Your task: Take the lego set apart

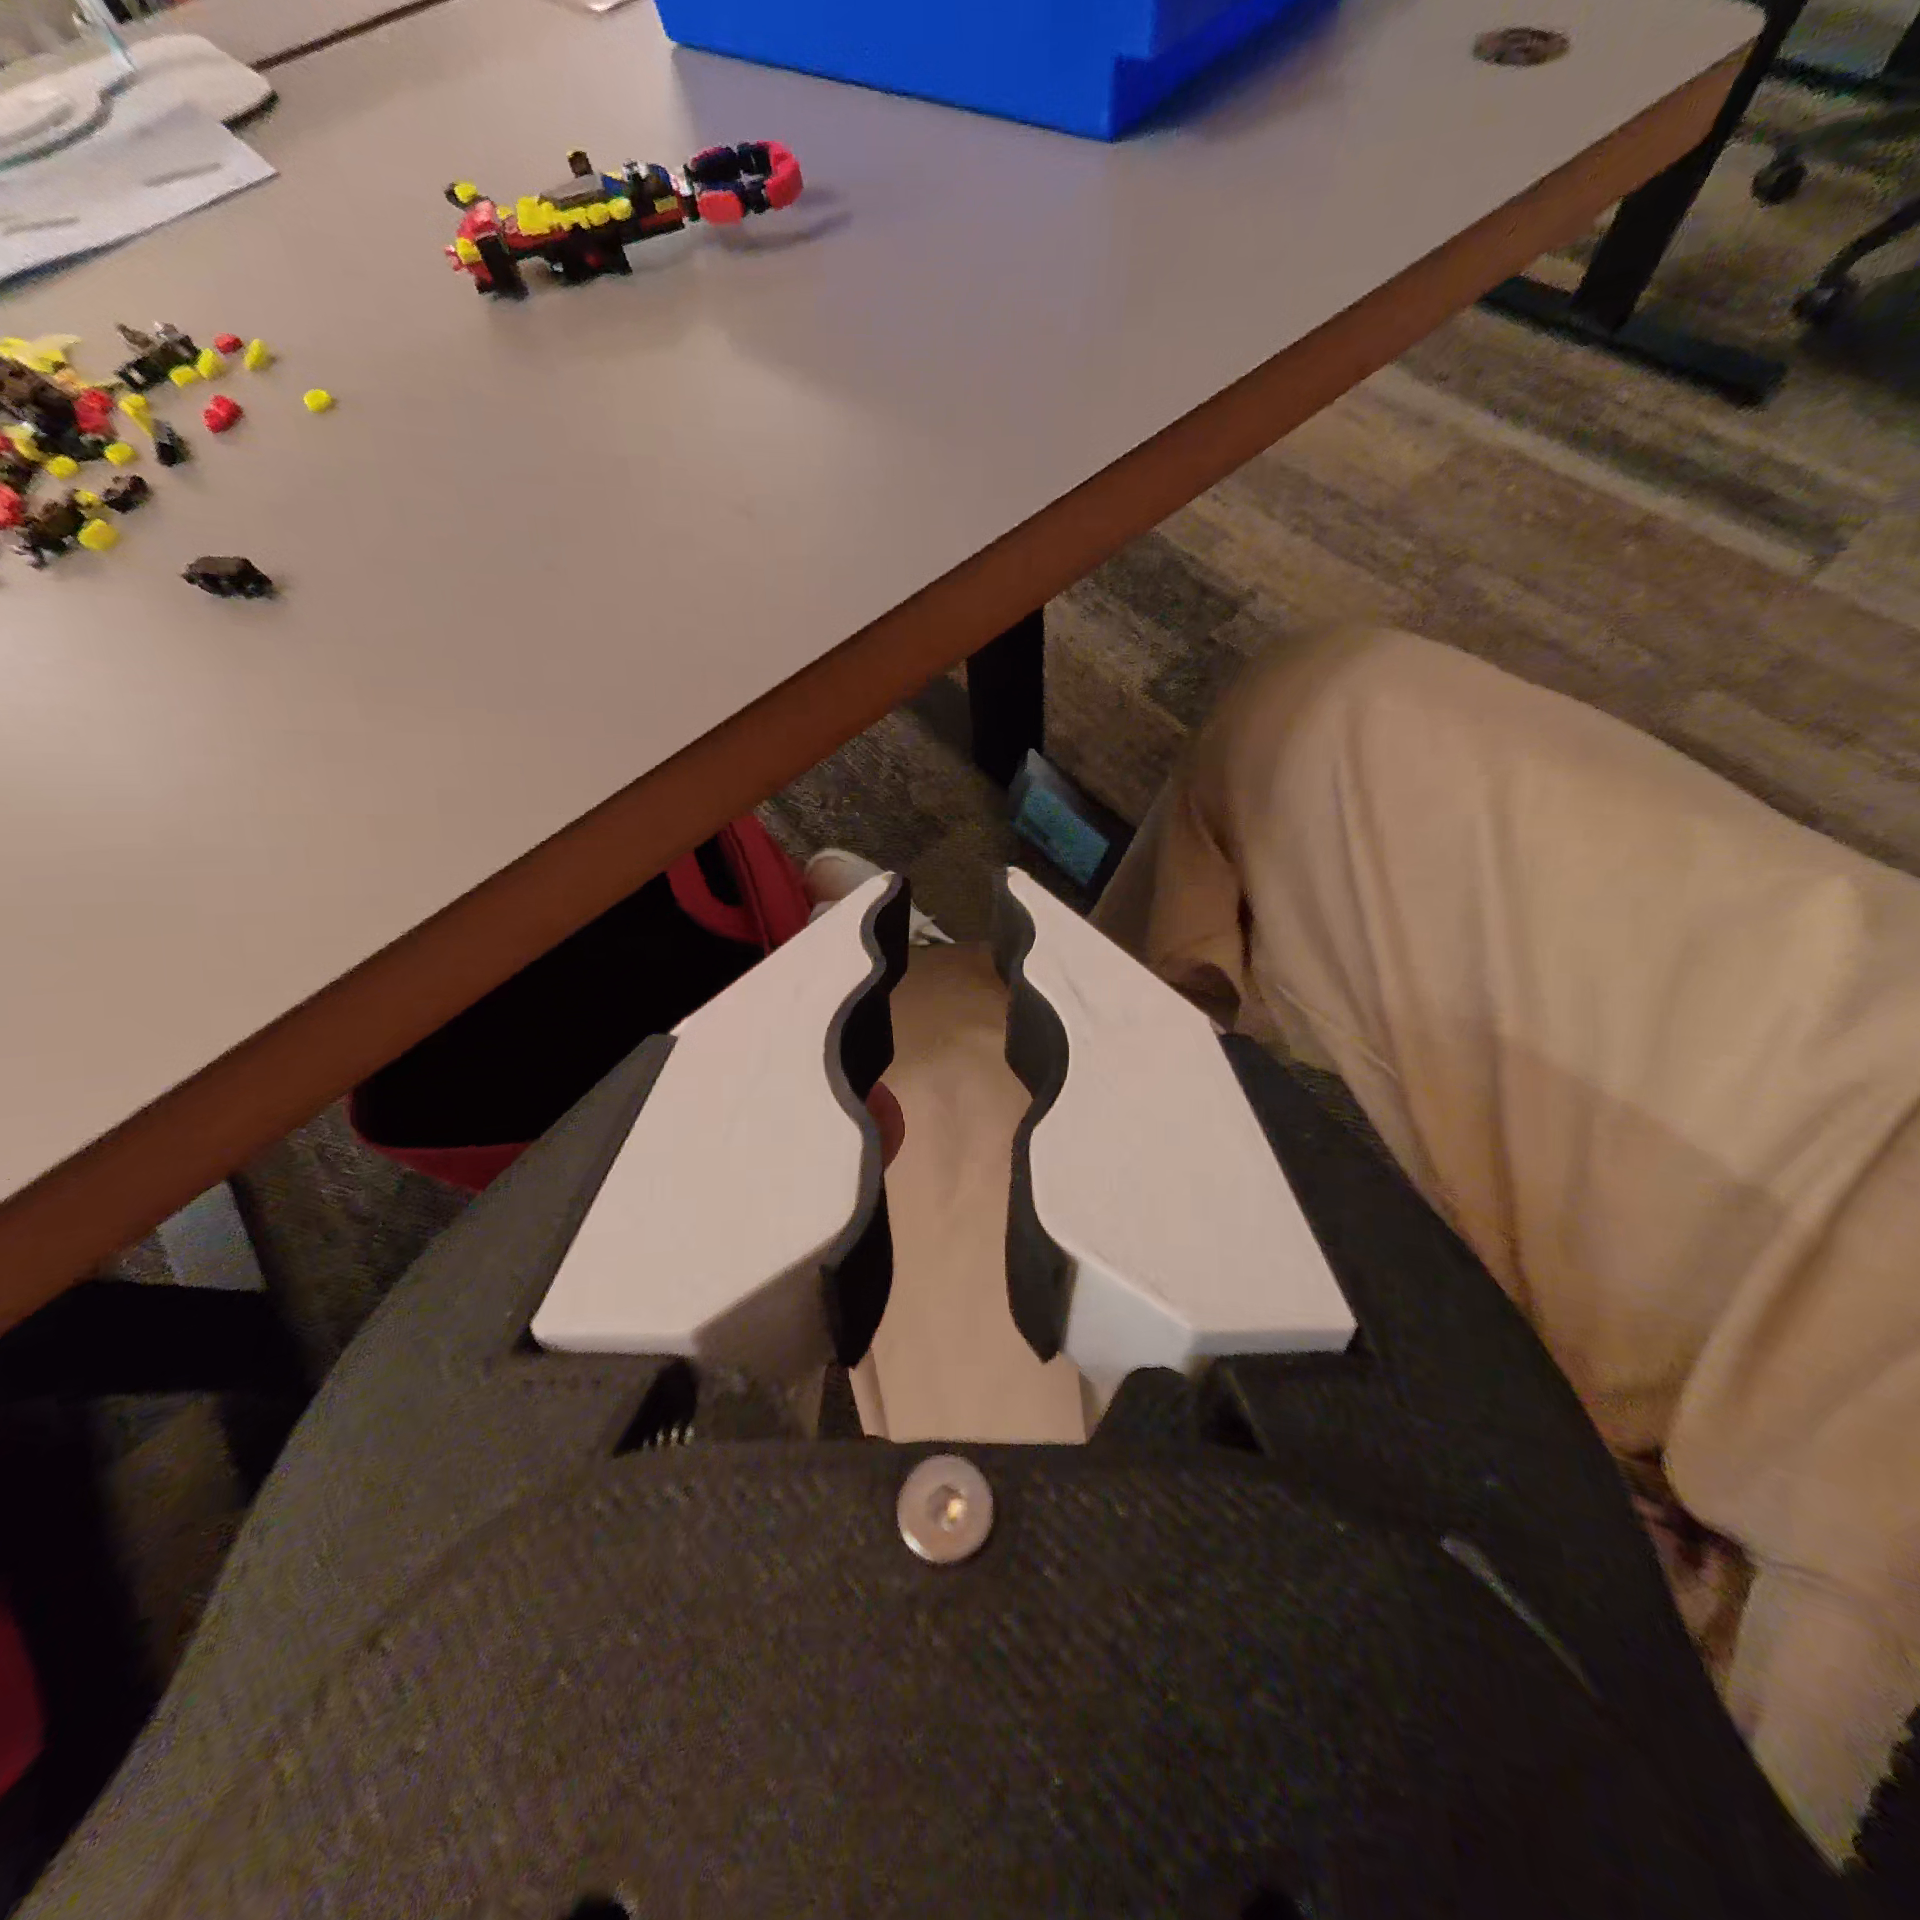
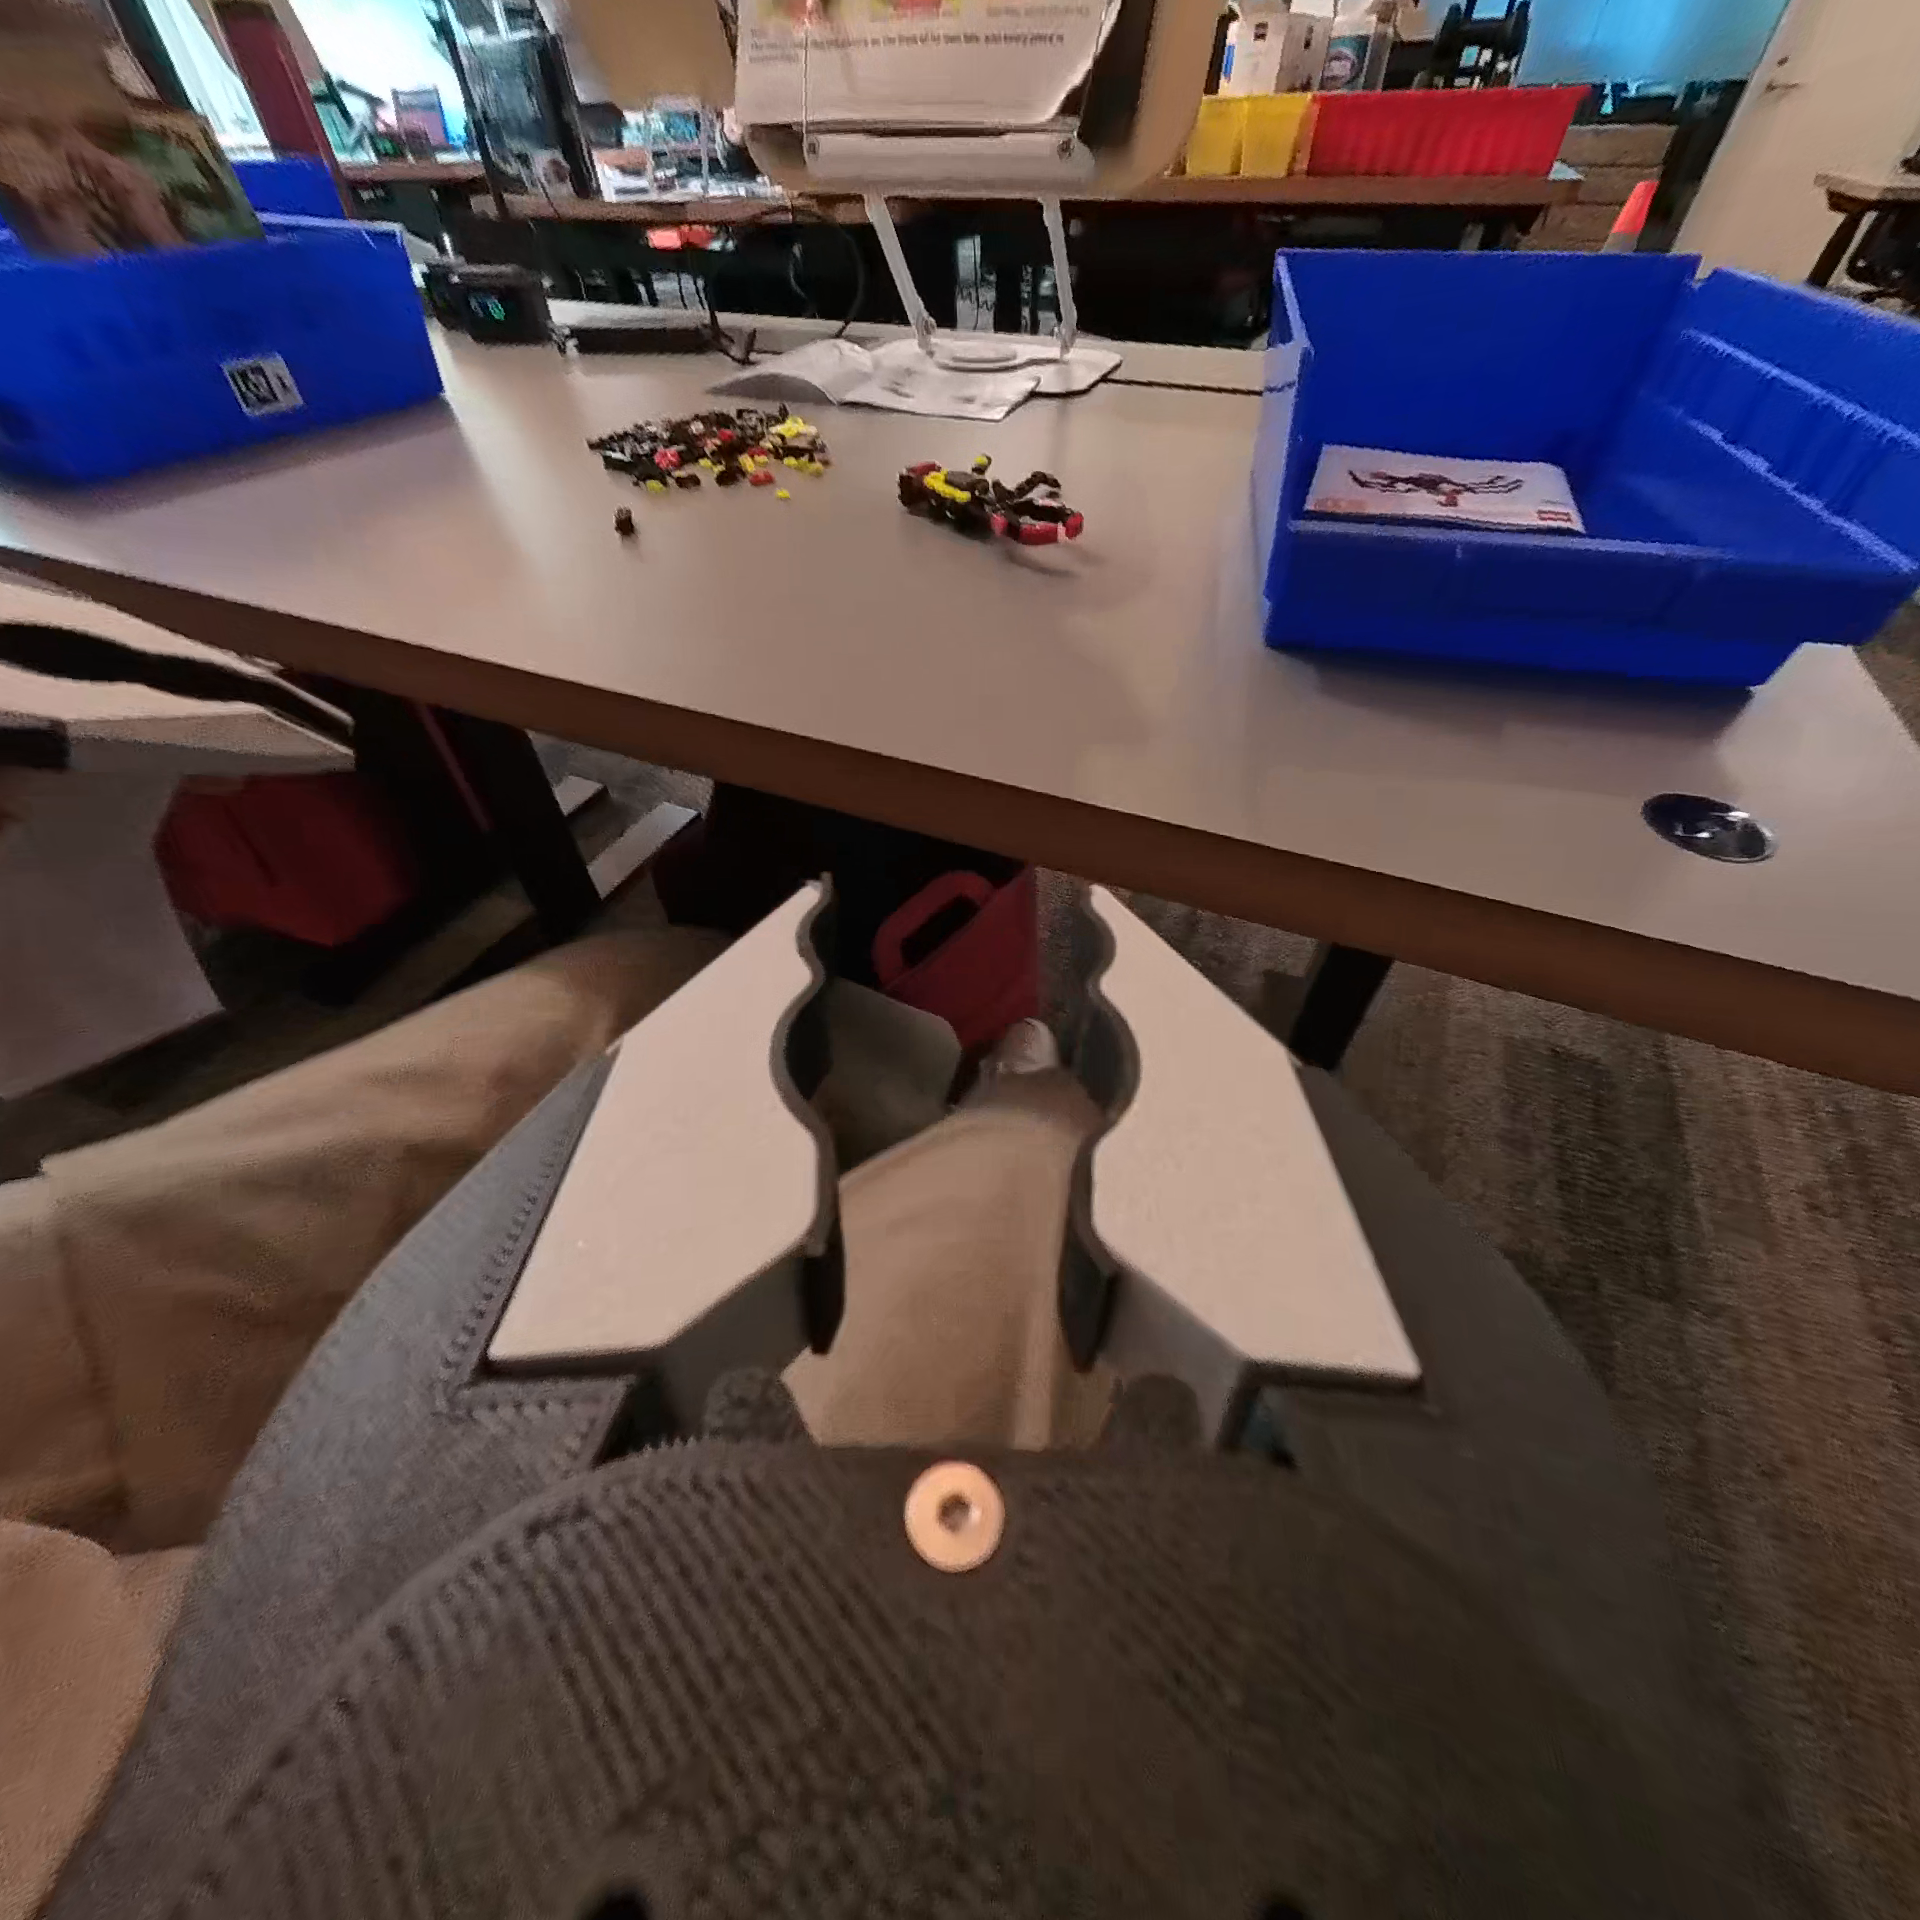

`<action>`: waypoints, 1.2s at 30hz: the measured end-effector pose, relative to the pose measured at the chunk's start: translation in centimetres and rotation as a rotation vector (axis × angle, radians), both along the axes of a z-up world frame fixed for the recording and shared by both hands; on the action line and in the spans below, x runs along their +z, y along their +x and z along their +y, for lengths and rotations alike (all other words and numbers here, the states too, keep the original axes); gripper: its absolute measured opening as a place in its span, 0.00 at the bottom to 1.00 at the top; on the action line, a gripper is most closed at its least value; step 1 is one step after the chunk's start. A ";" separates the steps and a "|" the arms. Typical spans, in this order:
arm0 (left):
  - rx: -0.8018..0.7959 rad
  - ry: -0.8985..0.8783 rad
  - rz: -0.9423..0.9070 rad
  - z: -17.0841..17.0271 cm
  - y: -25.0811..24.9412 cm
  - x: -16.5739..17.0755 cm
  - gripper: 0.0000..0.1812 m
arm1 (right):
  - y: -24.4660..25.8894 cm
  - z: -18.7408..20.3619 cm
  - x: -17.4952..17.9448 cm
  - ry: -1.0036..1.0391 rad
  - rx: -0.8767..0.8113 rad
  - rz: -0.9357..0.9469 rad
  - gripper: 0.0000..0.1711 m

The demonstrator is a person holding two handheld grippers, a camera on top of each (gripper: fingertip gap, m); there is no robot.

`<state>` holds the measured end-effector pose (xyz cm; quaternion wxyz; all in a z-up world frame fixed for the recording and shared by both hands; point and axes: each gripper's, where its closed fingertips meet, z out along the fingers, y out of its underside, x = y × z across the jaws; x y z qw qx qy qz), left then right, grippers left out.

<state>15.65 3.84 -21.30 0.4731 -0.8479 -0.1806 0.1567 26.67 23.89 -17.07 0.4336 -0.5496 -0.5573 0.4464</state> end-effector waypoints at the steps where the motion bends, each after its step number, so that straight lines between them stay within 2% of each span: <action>1: 0.001 -0.002 0.022 -0.1 -0.3 0.0 0.07 | 0.0 0.1 -0.1 0.011 0.001 -0.002 0.25; 7: 0.047 0.053 0.058 -0.8 -2.7 1.0 0.07 | -0.6 -0.8 -0.2 0.091 0.041 -0.004 0.22; 10: 0.115 0.118 0.028 -0.6 -4.4 1.7 0.05 | -0.9 1.0 -0.6 0.088 -0.002 -0.035 0.24; 14: 0.128 0.190 -0.057 1.7 -5.8 2.6 0.06 | -1.7 3.8 1.9 -0.076 -0.049 0.054 0.23; 18: 0.090 0.186 0.020 3.6 -7.0 5.5 0.06 | -4.8 4.6 5.2 -0.289 -0.061 0.163 0.21; 20: 0.080 0.199 0.087 4.1 -7.6 7.5 0.06 | -7.0 3.3 6.4 -0.309 0.006 0.192 0.21; 25: 0.069 0.280 0.118 4.4 -8.7 10.1 0.05 | -11.8 -1.4 6.8 -0.083 0.144 0.189 0.19; 30: 0.089 0.302 0.061 2.9 -9.5 9.2 0.05 | -15.3 -5.7 7.1 -0.114 0.280 0.192 0.19; 36: 0.140 0.249 0.044 -0.7 -10.3 6.4 0.05 | -16.6 -8.5 5.8 -0.067 0.355 0.157 0.18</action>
